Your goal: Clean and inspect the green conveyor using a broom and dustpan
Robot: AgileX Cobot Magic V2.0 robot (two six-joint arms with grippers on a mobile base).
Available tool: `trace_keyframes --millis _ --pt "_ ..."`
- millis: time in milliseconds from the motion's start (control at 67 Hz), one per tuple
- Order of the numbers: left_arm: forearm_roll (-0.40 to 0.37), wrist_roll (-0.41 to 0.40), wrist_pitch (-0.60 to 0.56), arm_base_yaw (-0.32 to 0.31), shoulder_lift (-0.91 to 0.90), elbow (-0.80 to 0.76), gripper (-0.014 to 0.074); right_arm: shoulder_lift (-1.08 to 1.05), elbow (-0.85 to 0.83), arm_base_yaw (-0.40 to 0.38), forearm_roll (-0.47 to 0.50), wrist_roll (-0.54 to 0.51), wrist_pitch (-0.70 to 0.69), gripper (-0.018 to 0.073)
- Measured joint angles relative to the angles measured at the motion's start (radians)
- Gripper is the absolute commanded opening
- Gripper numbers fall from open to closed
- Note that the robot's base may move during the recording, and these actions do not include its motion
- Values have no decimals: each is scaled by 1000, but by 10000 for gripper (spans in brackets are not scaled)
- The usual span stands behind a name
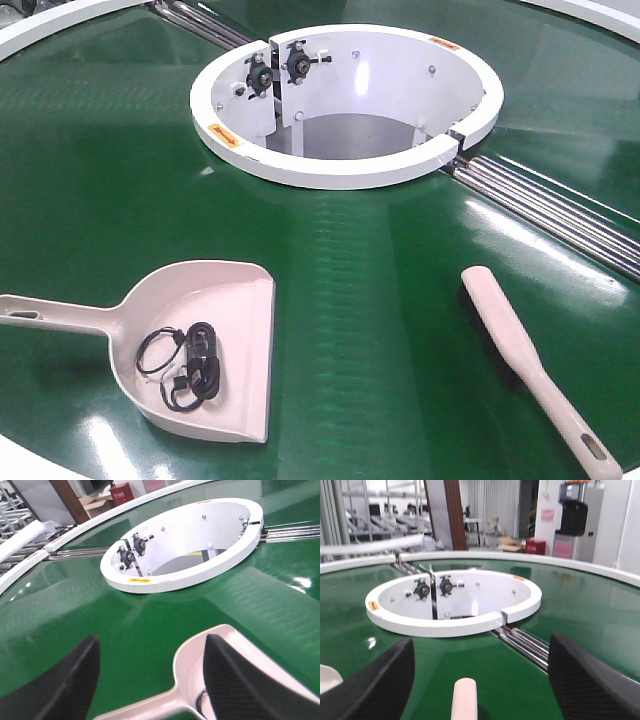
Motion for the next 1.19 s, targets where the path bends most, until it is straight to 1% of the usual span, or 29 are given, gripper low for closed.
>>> trace_keyframes --millis 60,134,224,269,299,343,388,403,433,448,478,493,716,1194 --pt "0 -36 -47 0 -56 98 416 -24 48 0 11 1 -44 524" --pt "0 -104 -90 0 -105 203 414 -26 71 0 15 1 -59 514" --pt "-1 -181 -132 0 -123 262 405 -15 74 0 16 1 -70 477" --pt "-1 -201 -151 0 -124 268 375 -5 74 0 18 1 -69 438" --pt "-1 -207 -160 0 -127 269 334 3 74 0 19 1 -68 396" --pt "-1 -212 -169 0 -129 270 247 12 74 0 19 1 -65 303" --pt "-1 -215 -169 0 -129 270 132 19 74 0 19 1 -61 216" --pt "-1 -215 -169 0 -129 270 97 22 74 0 19 1 -59 168" --pt "-1 -216 -168 0 -129 270 9 25 74 0 19 1 -56 103" --pt "-1 -216 -168 0 -129 270 -8 27 74 0 19 1 -53 55" --pt "-1 -216 -168 0 -129 270 -9 30 74 0 20 1 -49 -7" --pt "-1 -216 -167 0 -129 270 -9 31 74 0 20 1 -46 -17" --pt "-1 -215 -185 0 -129 270 -8 36 74 0 42 11 2 -10" --pt "-1 -214 -192 0 -129 270 -8 36 74 0 43 12 2 -10"
